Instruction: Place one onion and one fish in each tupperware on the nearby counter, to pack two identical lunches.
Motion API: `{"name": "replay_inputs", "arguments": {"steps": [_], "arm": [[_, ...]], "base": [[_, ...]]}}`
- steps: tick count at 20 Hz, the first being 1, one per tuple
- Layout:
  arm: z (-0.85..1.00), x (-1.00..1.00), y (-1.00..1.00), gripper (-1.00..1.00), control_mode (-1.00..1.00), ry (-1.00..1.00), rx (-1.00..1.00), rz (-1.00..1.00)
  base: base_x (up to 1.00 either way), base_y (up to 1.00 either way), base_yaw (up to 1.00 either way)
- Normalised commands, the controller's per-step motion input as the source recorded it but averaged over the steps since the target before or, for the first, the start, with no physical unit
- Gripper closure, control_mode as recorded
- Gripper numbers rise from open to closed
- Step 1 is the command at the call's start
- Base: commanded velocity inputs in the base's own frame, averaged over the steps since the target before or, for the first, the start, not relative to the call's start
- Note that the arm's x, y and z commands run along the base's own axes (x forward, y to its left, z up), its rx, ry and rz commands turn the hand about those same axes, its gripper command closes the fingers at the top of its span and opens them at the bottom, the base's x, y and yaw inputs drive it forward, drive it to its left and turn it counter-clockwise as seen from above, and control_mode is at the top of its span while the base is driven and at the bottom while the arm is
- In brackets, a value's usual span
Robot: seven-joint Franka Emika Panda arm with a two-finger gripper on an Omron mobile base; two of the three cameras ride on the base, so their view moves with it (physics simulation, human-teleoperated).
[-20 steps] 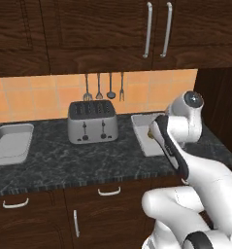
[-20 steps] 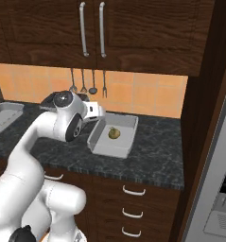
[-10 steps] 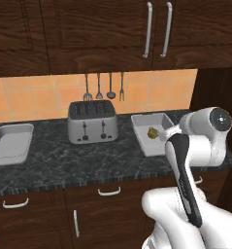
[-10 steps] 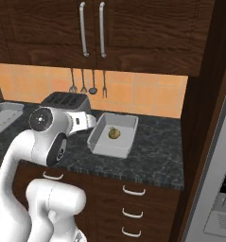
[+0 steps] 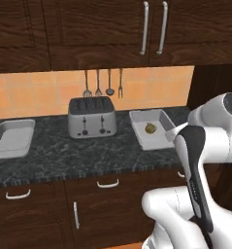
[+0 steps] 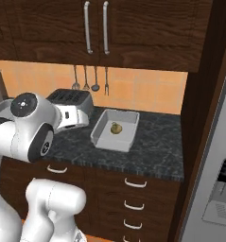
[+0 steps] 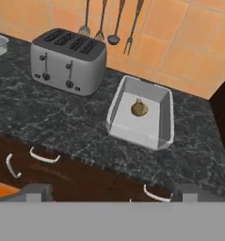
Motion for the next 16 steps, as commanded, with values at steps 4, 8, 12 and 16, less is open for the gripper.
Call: {"name": "replay_inputs", "arguments": {"steps": [4,8,12,16], "arm": [[0.0,0.0,0.0,-1.0,1.0,0.0,0.0,0.0],[0.0,0.0,0.0,-1.0,1.0,0.0,0.0,0.0],[0.0,0.0,0.0,-1.0,1.0,0.0,0.0,0.0],[0.0,0.0,0.0,-1.0,1.0,0.0,0.0,0.0]], "base": [[-1.0,-0.26,-0.06],[-0.51,-1.0,-0.18],[-0.02,-1.0,-0.13],[0.0,-1.0,-0.09]]}}
